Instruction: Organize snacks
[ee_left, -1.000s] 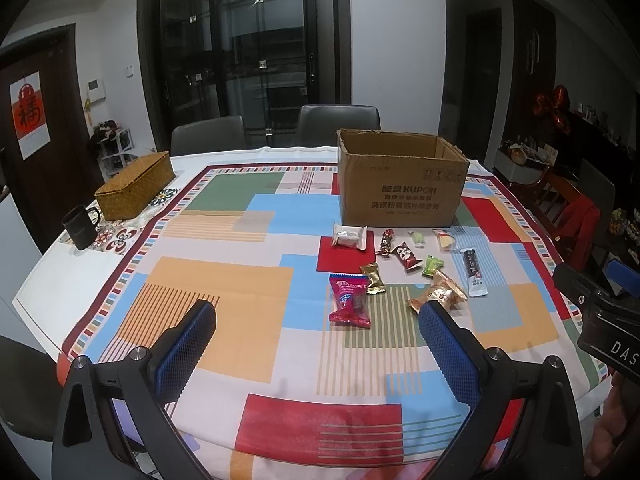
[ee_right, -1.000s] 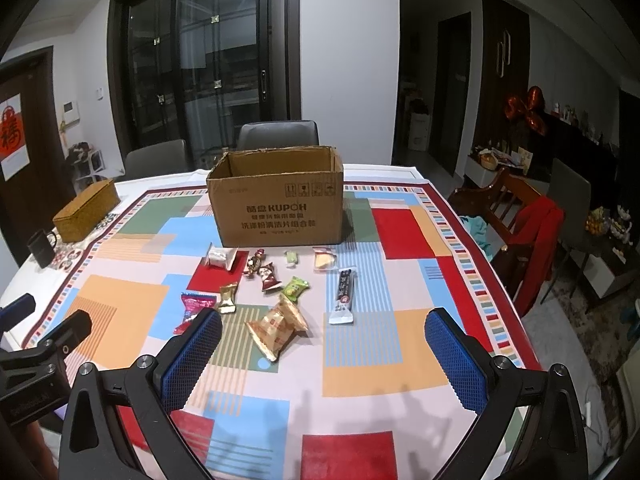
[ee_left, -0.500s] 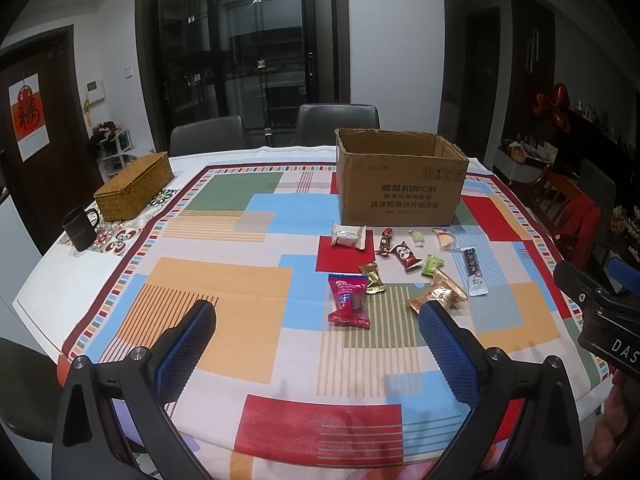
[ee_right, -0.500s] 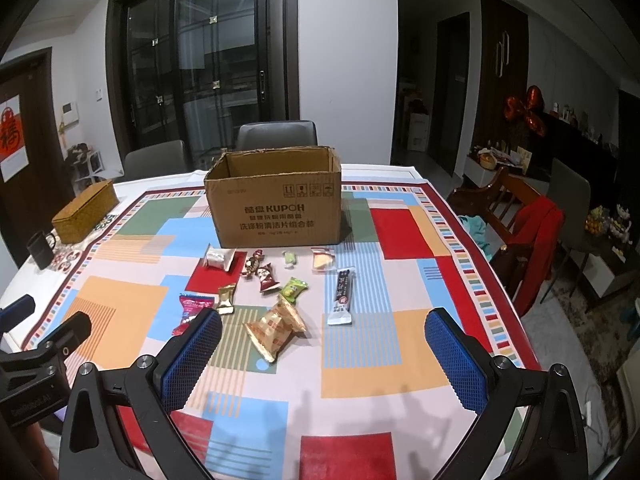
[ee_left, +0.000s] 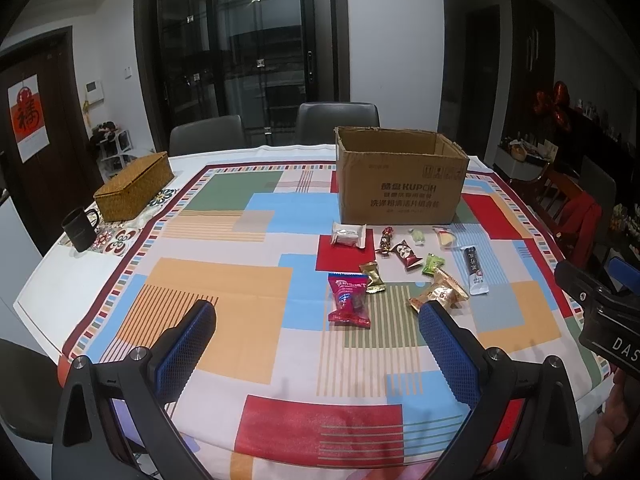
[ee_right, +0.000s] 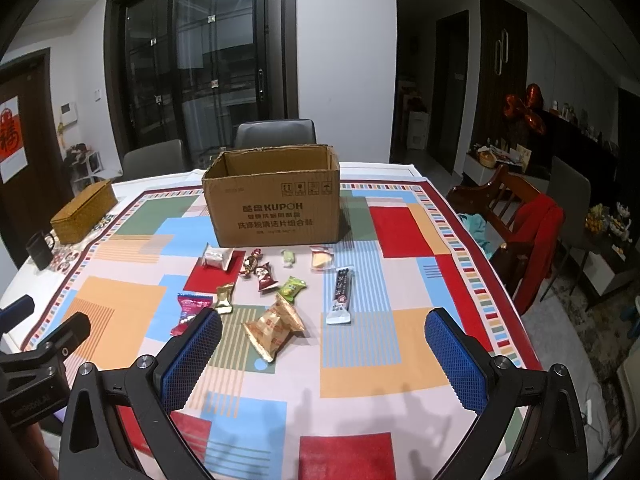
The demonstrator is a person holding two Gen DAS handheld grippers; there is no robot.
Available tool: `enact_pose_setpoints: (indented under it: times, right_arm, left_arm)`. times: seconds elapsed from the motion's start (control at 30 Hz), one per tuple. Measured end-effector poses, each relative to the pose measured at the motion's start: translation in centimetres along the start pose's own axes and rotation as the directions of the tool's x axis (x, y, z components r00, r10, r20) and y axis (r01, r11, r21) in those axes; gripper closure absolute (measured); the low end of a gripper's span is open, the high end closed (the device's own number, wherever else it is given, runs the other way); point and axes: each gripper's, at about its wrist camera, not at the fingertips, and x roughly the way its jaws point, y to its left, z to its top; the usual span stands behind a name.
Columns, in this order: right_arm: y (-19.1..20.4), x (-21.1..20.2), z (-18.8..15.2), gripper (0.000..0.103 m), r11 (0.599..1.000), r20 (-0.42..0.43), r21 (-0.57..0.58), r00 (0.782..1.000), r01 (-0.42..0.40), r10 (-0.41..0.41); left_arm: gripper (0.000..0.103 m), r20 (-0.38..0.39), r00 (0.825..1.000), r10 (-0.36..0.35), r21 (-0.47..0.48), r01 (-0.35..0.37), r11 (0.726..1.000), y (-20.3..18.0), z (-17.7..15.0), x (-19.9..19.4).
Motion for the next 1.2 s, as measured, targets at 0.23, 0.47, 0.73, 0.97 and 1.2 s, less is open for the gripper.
enact_pose_setpoints:
  times: [0.23, 0.47, 0.73, 0.97, 1.2]
  right_arm:
    - [0.0, 0.0, 0.1, 0.000, 1.000, -0.002, 0.003, 1.000, 0.000, 0.000]
    - [-0.3, 0.8, -0.2, 0.000, 1.000, -0.011, 0.007, 1.000, 0.003, -0.003]
    - [-0.4, 1.5, -0.3, 0.000, 1.000, -0.020, 0.008, 1.000, 0.010, -0.010]
    - [-0.5, 1.8, 0.0, 0.000, 1.000, -0.024, 0.015, 1.000, 0.012, -0.012]
    - [-0.4, 2.8, 0.9, 0.000, 1.000, -0.028, 0.013, 0.999, 0.018, -0.018]
  left_arm:
    - [0.000, -0.001, 1.000, 0.001, 0.002, -0.001, 1.000, 0.0, -0.1, 0.2]
    - [0.000, -0.004, 1.000, 0.001, 0.010, -0.001, 1.000, -0.2, -0.1, 0.8]
    - [0.000, -0.011, 1.000, 0.002, 0.013, -0.002, 1.000, -0.2, -0.1, 1.4]
    - [0.000, -0.012, 1.000, 0.006, 0.021, -0.006, 1.000, -0.2, 0.1, 1.8]
    - [0.000, -0.021, 1.000, 0.010, 0.023, -0.010, 1.000, -0.1, 0.9, 3.1]
